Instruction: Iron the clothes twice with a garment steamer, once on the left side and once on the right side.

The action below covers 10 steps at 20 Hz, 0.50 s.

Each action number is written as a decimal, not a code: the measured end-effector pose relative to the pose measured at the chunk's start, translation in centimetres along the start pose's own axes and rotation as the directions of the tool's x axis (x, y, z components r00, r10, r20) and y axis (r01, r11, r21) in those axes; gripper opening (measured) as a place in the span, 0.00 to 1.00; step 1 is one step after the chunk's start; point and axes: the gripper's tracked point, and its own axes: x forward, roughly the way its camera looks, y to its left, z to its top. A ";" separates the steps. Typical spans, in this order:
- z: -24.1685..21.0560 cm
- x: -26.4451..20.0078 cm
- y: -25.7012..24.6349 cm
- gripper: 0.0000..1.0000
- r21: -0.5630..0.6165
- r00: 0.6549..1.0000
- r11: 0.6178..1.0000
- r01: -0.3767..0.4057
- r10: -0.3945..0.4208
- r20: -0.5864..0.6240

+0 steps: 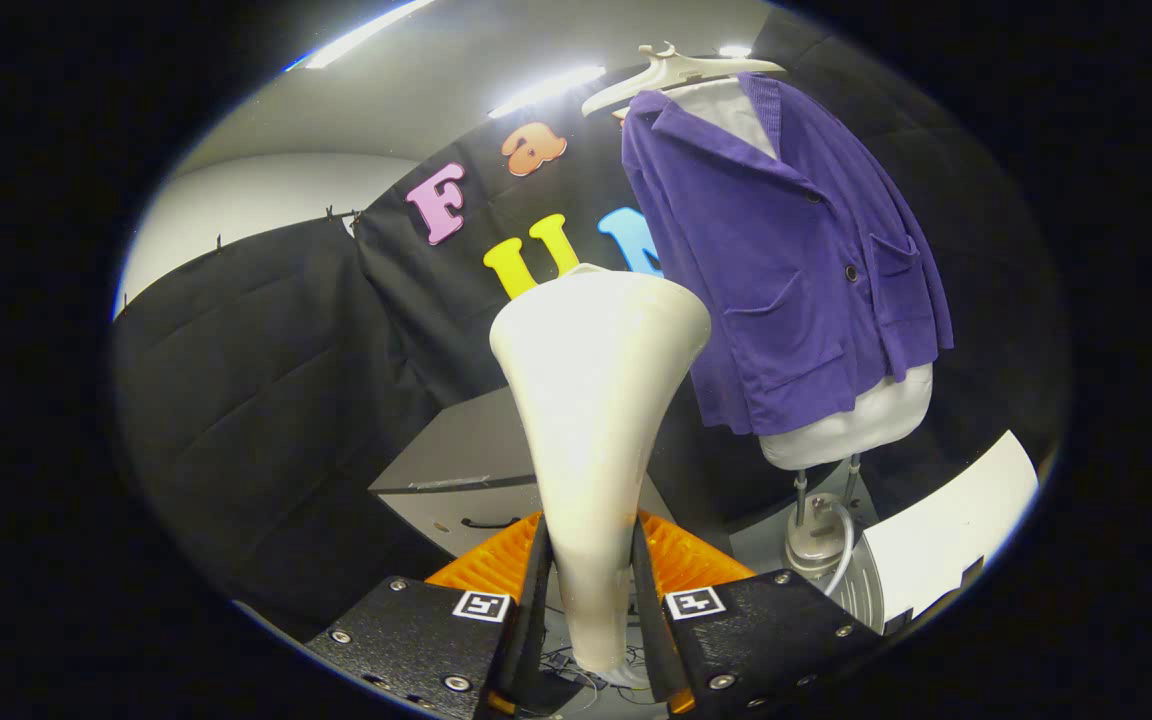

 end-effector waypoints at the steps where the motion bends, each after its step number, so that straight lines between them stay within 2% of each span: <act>1: 1.0 -0.1 -0.3 0.42 0.000 1.000 1.000 0.003 -0.003 0.017; 10: 12.6 1.2 -1.6 0.42 -0.007 0.981 1.000 0.019 -0.017 0.195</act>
